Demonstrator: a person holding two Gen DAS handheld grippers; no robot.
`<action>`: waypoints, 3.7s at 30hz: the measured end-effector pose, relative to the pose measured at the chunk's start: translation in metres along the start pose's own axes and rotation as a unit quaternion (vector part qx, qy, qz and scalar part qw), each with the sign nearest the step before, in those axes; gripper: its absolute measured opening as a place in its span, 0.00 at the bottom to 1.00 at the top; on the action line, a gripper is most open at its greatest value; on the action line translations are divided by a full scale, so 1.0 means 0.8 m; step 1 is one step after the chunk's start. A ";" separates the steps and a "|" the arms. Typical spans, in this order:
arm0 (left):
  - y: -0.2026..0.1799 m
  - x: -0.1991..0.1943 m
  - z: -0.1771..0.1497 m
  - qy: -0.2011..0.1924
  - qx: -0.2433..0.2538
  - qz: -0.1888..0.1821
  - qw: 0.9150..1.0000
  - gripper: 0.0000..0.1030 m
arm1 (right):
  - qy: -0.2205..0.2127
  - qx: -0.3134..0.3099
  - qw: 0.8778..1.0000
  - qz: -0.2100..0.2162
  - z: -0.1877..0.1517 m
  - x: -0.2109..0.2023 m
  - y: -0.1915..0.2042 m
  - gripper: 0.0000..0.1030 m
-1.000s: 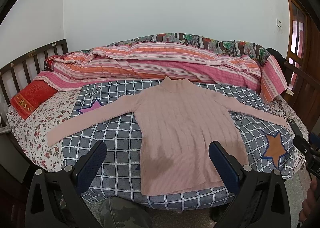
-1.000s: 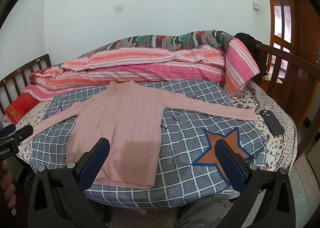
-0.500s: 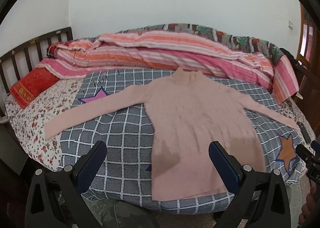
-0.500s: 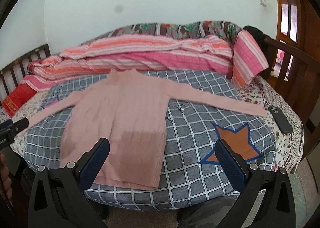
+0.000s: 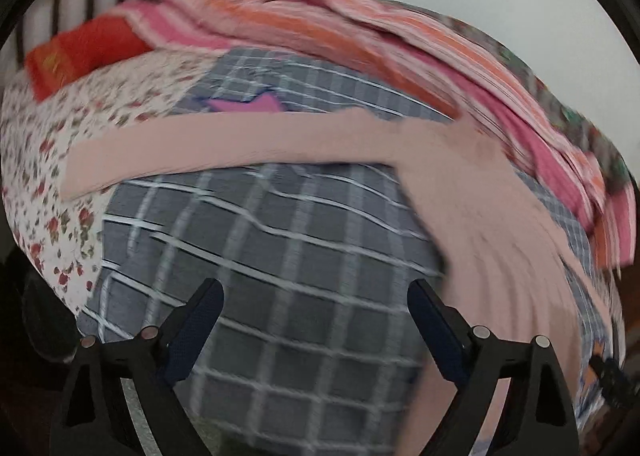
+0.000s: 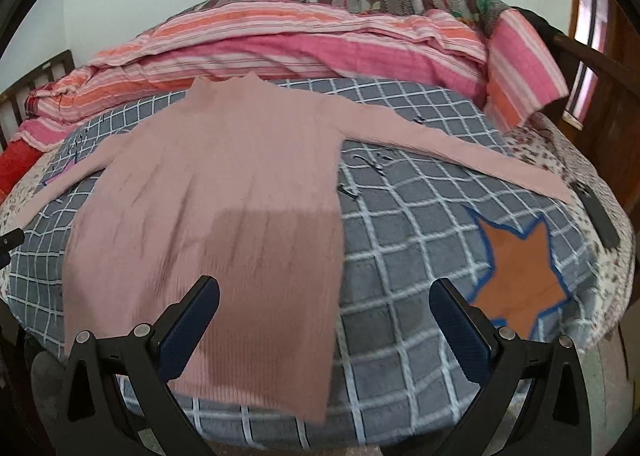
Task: Fold small clothes
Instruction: 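Grasp the sweater sleeve nearest the left tool with the left tool, then fold the held sleeve across the sweater body with the left tool and release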
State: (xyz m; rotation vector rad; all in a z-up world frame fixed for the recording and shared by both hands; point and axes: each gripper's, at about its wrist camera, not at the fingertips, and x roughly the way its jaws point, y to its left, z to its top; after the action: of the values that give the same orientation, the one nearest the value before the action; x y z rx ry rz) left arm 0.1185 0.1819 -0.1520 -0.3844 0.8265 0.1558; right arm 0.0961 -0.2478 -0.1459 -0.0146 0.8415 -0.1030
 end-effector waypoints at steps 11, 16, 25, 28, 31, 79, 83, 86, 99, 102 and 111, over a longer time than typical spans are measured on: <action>0.140 0.045 0.049 -0.018 -0.135 0.011 0.991 0.81 | 0.013 -0.008 1.000 0.012 0.039 0.047 0.048 1.00; 0.176 0.063 0.065 -0.028 -0.183 -0.001 0.983 0.70 | 0.015 -0.013 1.000 0.013 0.052 0.063 0.069 0.99; 0.194 0.083 0.099 -0.065 -0.187 0.062 0.978 0.16 | 0.003 -0.024 0.999 0.026 0.072 0.076 0.094 0.99; 0.187 0.072 0.113 -0.086 -0.173 0.068 0.979 0.08 | -0.003 -0.022 0.999 0.035 0.081 0.080 0.095 1.00; 0.163 0.052 0.129 -0.111 -0.136 0.079 0.981 0.07 | -0.009 -0.024 0.999 0.044 0.092 0.084 0.095 1.00; -0.223 0.126 0.068 -0.085 0.064 -0.054 0.993 0.69 | -0.022 0.000 0.981 0.194 0.162 0.159 0.001 0.66; -0.172 0.126 0.069 -0.090 0.048 -0.036 0.994 0.69 | -0.015 -0.019 0.977 0.211 0.174 0.167 0.038 0.59; -0.152 0.135 0.074 -0.083 0.023 -0.049 0.995 0.69 | 0.003 -0.029 0.979 0.202 0.184 0.186 0.071 0.59; -0.124 0.150 0.084 -0.068 -0.006 -0.060 0.996 0.69 | 0.052 -0.032 0.989 0.131 0.218 0.242 0.096 0.27; -0.127 0.152 0.085 -0.063 0.001 -0.058 0.996 0.69 | 0.045 -0.009 0.990 0.132 0.210 0.237 0.061 0.27; -0.128 0.160 0.085 -0.055 -0.014 -0.064 0.996 0.69 | 0.067 0.074 0.979 0.178 0.206 0.259 -0.007 0.30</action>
State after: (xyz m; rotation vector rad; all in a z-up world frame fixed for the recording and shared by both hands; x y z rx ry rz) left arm 0.2798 0.1125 -0.1772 -0.4492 0.6891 0.0684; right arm 0.3557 -0.2776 -0.1896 0.2861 0.9564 0.1729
